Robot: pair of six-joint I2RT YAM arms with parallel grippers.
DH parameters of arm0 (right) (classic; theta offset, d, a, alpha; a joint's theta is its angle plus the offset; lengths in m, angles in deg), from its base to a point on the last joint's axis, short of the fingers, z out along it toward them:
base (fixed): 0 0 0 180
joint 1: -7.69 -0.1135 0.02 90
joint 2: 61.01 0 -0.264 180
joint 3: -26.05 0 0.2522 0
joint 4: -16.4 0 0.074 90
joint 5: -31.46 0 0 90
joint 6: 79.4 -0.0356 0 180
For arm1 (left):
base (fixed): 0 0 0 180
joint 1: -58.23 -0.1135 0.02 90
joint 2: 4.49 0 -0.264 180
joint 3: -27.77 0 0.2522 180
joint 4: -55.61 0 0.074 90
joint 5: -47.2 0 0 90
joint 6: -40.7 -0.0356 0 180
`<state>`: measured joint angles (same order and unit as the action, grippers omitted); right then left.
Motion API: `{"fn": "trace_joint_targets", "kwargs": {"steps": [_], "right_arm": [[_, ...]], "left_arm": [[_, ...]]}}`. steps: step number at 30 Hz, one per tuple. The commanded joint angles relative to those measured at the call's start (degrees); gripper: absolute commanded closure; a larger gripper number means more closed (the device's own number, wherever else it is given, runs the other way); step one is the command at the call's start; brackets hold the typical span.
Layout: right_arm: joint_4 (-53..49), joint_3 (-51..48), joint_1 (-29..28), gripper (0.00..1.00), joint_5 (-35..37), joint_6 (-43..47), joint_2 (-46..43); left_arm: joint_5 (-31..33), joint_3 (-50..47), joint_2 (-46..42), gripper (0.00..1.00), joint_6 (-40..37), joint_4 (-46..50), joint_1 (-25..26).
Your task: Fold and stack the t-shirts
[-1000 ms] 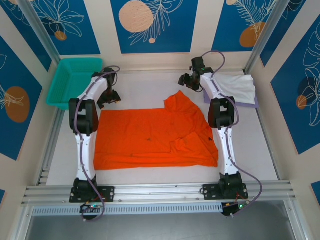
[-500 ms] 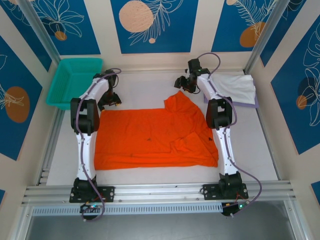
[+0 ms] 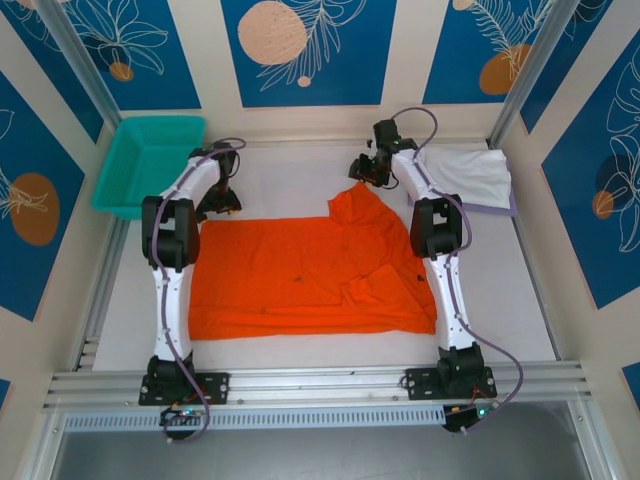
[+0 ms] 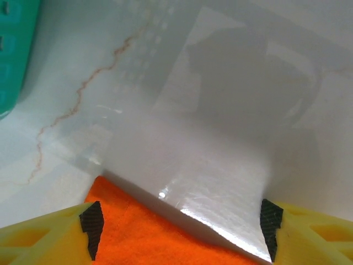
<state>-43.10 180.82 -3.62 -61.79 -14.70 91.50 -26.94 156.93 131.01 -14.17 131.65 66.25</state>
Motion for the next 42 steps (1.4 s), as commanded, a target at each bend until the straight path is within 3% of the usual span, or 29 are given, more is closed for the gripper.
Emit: {"fn": "trace_joint_targets", "kwargs": {"steps": [1,9,14,19,23,37,42], "right_arm": [[-1.2,0.8,-0.6,0.61,-0.5,0.5,0.9],[-2.3,0.9,-0.6,0.87,0.8,0.7,0.8],[-2.3,1.0,-0.3,0.93,0.6,0.7,-0.1],[-2.0,0.8,-0.4,0.96,0.3,1.0,-0.9],[-1.8,0.8,-0.2,0.98,0.2,1.0,-1.4],[-1.8,0.6,-0.1,1.0,-1.0,0.7,-4.0],[-1.6,-1.2,-0.3,1.0,-1.6,0.9,-7.0]], "left_arm": [[2.7,-2.7,-2.4,0.24,-0.9,4.2,0.4],[-0.1,-5.2,-2.8,0.31,0.6,3.3,0.4],[-0.2,-5.4,-2.1,0.32,1.6,2.9,0.1],[-1.9,-3.6,-0.7,0.42,2.0,2.8,-0.2],[-2.0,-3.5,-0.4,0.56,1.8,2.4,-0.2],[-1.0,-3.5,-0.7,0.8,-0.2,2.1,-0.1],[-1.7,-4.9,-2.2,1.0,-1.2,1.1,0.2]]}}
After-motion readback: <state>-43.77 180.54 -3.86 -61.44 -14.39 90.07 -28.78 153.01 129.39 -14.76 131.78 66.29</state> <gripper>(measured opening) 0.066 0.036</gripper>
